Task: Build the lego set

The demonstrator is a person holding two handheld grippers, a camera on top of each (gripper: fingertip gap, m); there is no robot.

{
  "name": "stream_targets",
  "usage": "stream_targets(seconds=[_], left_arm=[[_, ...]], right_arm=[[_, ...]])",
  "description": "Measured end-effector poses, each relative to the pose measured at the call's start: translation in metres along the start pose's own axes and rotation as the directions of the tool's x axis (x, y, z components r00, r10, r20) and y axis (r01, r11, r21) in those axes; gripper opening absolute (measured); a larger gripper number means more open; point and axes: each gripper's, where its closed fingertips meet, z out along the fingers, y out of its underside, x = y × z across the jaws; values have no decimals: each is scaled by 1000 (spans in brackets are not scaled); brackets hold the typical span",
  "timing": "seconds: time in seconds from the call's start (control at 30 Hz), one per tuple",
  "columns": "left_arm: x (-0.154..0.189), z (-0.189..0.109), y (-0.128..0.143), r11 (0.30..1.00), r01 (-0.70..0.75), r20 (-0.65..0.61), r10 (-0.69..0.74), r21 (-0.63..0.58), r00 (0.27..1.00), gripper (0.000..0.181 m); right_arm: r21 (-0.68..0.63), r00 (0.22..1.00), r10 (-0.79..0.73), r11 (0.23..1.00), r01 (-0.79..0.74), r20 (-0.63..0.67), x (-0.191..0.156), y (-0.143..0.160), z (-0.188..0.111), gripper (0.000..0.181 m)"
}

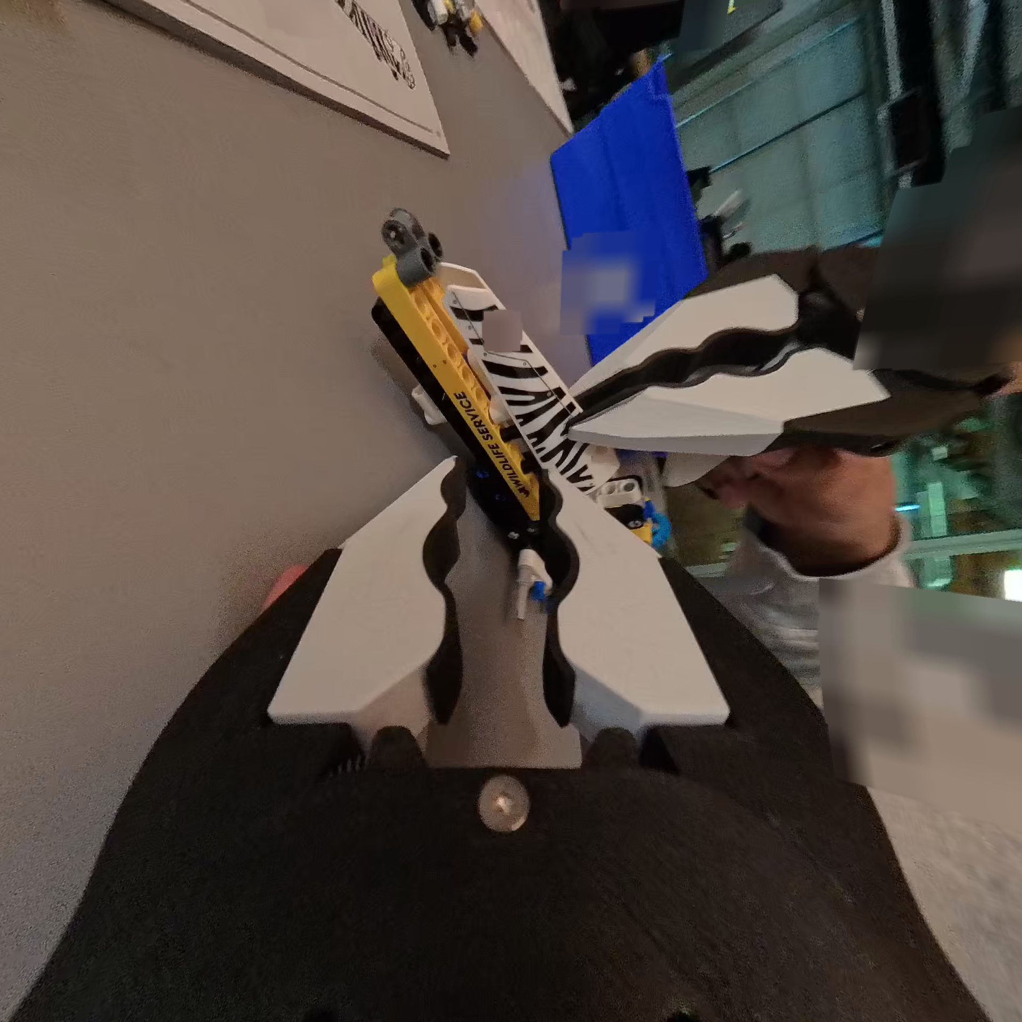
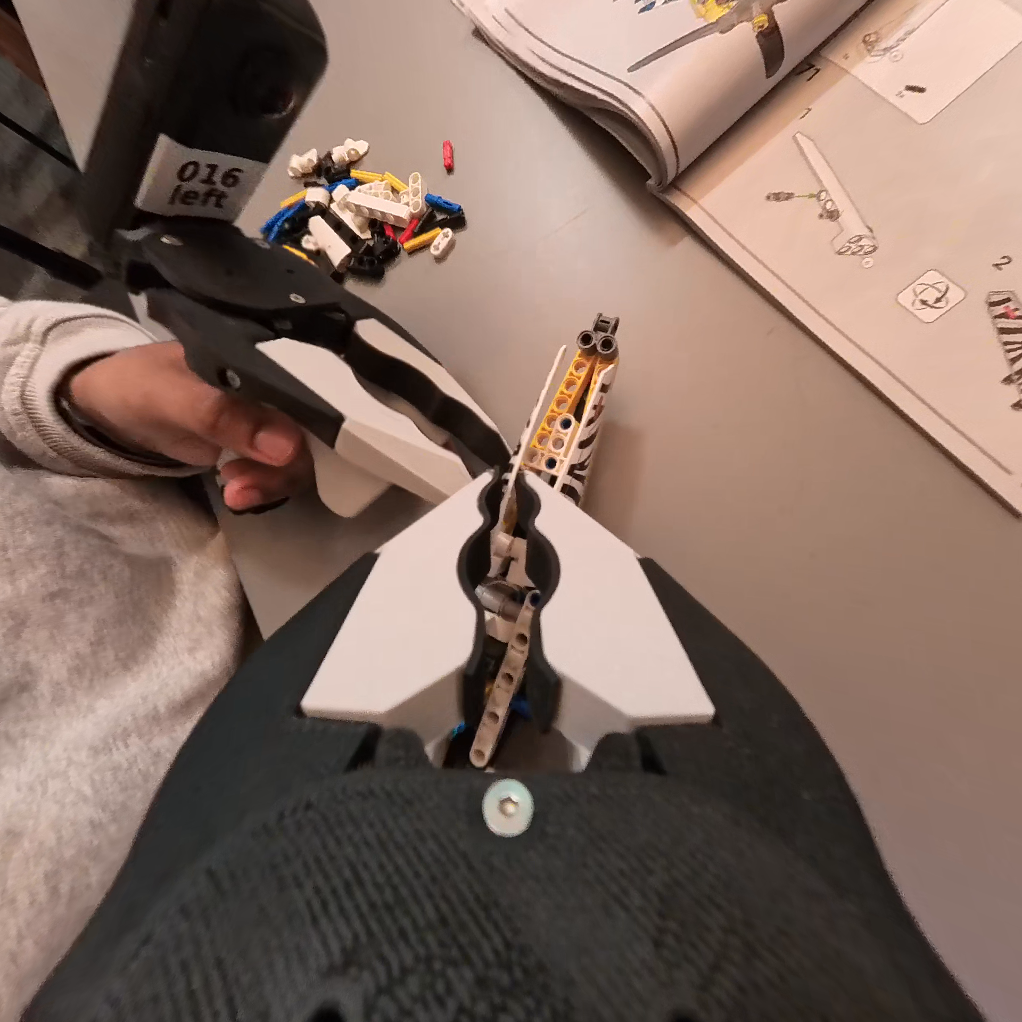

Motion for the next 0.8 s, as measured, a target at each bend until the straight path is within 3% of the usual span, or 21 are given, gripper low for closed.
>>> stream_targets(seconds=[0.13, 0.23, 0.8], left_arm=[[9, -2, -10, 992, 124, -156, -121, 8, 980, 28], [15, 0, -8, 992, 126, -201, -129, -26, 971, 35], [25, 11, -2, 986, 153, -254, -163, -60, 953, 38]], right_arm=[[37, 999, 23, 999, -24, 35, 0, 0, -1, 2], [46, 1000, 19, 999, -20, 21, 3, 1, -2, 2], [180, 984, 176, 967, -180, 35, 8, 10, -13, 2]])
